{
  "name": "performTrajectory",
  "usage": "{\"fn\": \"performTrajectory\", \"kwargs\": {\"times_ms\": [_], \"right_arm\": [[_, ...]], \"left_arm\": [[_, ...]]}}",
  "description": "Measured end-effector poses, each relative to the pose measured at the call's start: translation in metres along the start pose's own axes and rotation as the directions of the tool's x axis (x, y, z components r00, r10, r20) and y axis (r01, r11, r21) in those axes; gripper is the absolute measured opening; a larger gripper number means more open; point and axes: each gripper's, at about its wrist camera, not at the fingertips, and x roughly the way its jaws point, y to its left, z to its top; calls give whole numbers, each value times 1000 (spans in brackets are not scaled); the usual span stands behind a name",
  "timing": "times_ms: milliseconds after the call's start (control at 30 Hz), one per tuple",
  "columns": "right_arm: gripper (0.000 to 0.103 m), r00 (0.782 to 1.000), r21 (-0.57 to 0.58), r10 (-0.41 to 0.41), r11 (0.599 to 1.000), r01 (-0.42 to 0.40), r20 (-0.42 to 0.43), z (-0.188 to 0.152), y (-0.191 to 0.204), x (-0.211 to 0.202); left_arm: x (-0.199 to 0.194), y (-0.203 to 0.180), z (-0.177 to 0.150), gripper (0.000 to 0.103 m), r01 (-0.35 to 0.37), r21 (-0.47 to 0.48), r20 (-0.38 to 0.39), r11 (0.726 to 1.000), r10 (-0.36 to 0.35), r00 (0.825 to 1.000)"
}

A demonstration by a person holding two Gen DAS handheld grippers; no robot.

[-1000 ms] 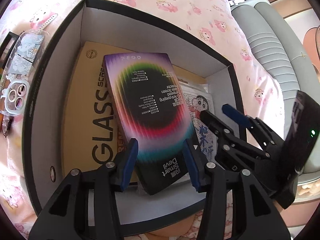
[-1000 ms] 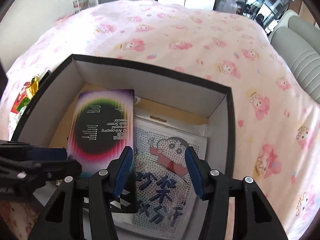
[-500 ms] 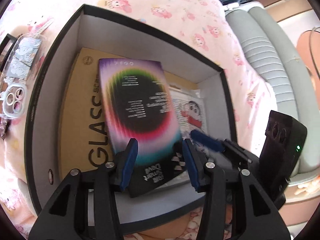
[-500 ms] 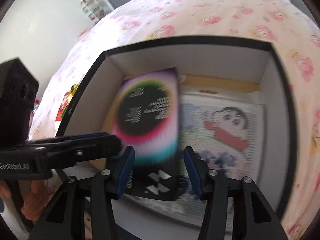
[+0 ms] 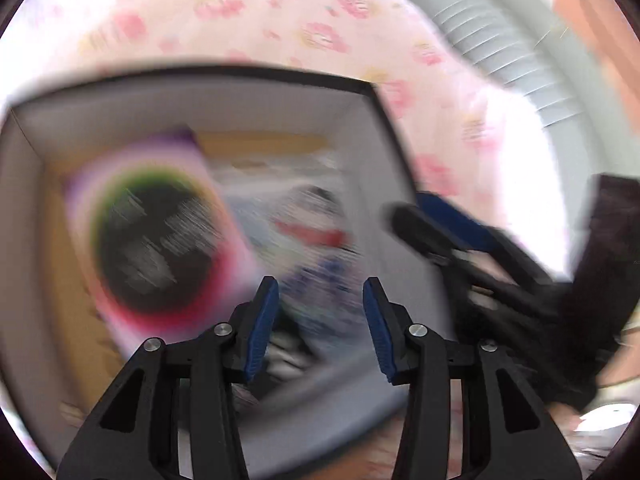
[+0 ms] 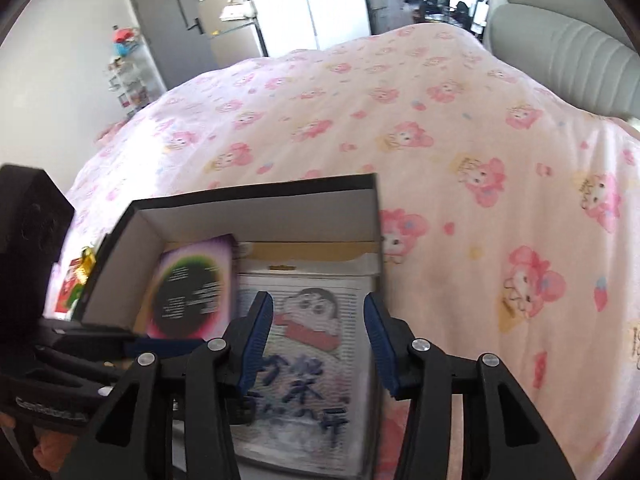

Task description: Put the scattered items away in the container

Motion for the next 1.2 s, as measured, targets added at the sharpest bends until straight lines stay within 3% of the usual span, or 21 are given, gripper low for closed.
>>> {"fn": "performTrajectory", "kwargs": {"times_ms": [67,100,200,333,500,533,600,667,733,833,967,1067,1133,1200], "right_arm": [[41,999,31,33,999,-33,-3,3,-2,4],[41,999,43,37,998,-37,-3,3,-3,2],[41,1000,12,14,1000,-14,19,7,5,7],[41,1000,-8,20,1000,-20,16,3,11,12],[41,999,-8,30,1000,-30,-25,-1,14,20],[41,999,-16,25,1000,-26,-33,-2,16,22],[41,999,-72,7,997,-11,-47,-6,27,23],[41,1000,-159,-12,987,8,-26,-12,41,18],[42,999,-207,21,978,-29,-43,-17,54,19],[41,986,-166,83,980,-108,-147,-19,58,38],[42,960,-86,102,988,-128,-259,-25,54,65],[41,936,-14,196,978,-209,-293,-25,50,69],[43,908,35,286,956,-290,-305,-25,48,68],[43,896,26,312,947,-321,-316,-25,51,67]], "left_arm": [[3,-7,2,44,-150,57,40,987,148,988],[5,-10,-1,44,-181,78,48,980,177,983],[5,-8,-17,44,-179,125,10,976,179,984],[17,-24,-20,41,-226,175,29,958,224,974],[10,-9,-25,40,-299,135,30,945,298,954],[4,1,-25,40,-278,92,20,956,277,961],[-13,33,-23,40,-151,-65,8,986,152,988],[-28,61,-23,40,-42,-199,36,979,50,998],[-39,79,-23,40,-27,-268,66,963,47,997],[-38,83,-22,40,-55,-275,71,960,77,994],[-27,84,-10,41,-40,-245,42,969,52,998],[-30,83,-10,42,-56,-235,53,970,71,996],[-32,89,-13,42,-54,-246,55,968,69,996],[-27,87,-16,42,-40,-261,53,965,55,997]]}}
